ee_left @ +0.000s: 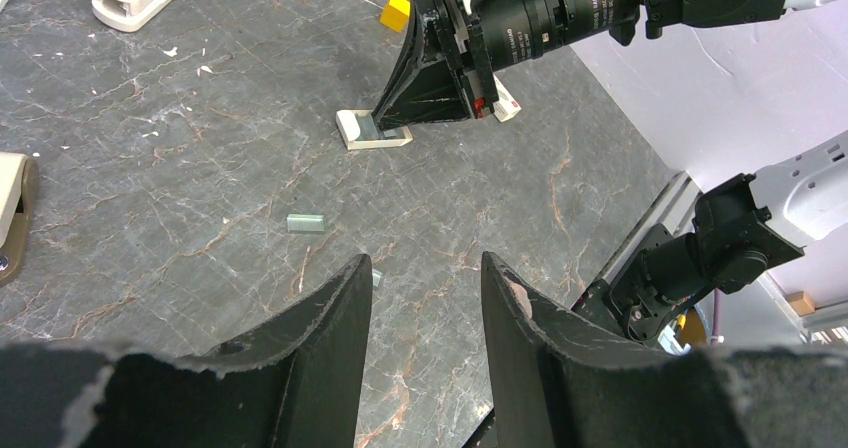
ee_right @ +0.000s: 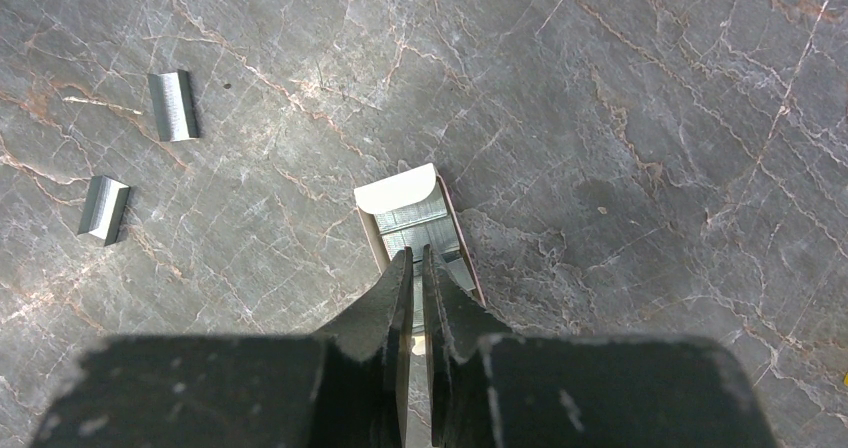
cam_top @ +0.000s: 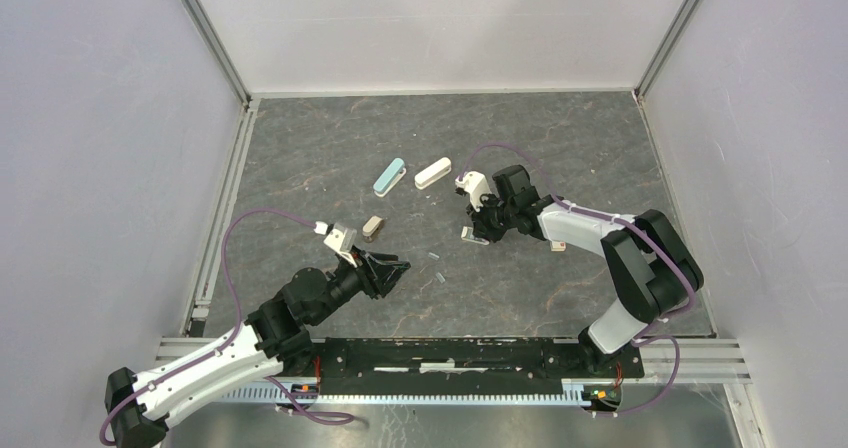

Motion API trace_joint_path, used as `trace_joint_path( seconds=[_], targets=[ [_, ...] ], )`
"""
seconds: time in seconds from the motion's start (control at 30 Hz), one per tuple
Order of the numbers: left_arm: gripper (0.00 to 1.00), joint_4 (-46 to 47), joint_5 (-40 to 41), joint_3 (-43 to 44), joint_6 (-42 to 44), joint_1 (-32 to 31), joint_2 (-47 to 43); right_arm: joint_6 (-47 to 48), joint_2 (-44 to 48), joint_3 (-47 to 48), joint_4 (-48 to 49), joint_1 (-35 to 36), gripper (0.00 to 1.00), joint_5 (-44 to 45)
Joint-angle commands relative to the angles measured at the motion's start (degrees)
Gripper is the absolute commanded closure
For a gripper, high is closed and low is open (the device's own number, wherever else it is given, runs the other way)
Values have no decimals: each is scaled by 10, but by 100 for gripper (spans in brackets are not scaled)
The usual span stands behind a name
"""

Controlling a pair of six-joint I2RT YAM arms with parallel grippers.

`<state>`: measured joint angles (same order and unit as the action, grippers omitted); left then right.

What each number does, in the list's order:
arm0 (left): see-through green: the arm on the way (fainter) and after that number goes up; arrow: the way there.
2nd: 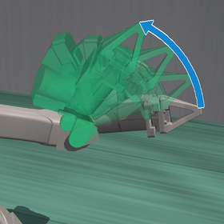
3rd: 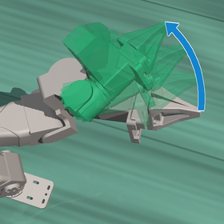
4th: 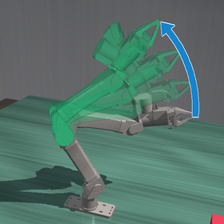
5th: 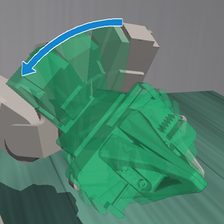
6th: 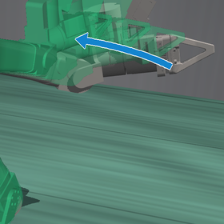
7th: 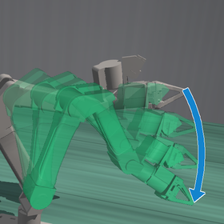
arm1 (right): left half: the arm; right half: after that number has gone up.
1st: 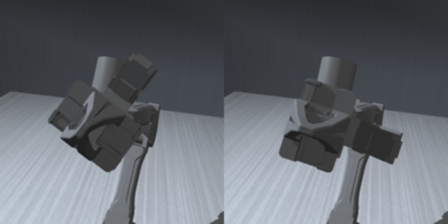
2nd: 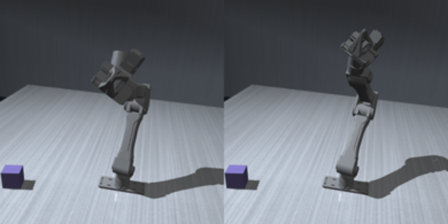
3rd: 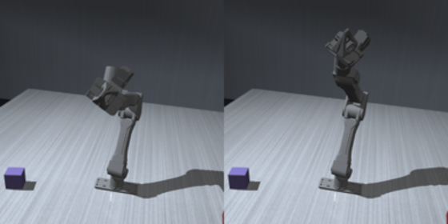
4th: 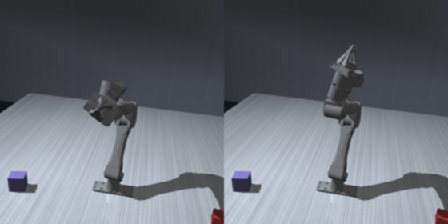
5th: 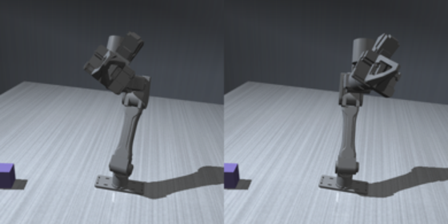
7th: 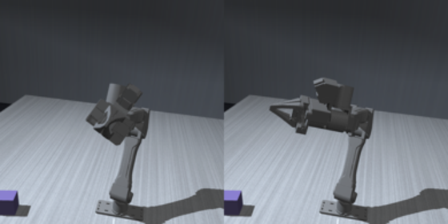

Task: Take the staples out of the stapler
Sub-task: Adjust the staple in the staple box.

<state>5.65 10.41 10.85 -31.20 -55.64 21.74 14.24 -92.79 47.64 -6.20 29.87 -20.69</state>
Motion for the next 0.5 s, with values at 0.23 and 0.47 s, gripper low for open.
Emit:
trace_joint_path(
  seconds=[0.23, 0.47],
  targets=[
    [49, 11, 6, -6, 8, 1, -2, 5, 7, -5, 3, 0, 88, 12],
    [49, 11, 7, -5, 8, 1, -3, 5, 13, -10, 4, 0, 88, 20]
  ],
)
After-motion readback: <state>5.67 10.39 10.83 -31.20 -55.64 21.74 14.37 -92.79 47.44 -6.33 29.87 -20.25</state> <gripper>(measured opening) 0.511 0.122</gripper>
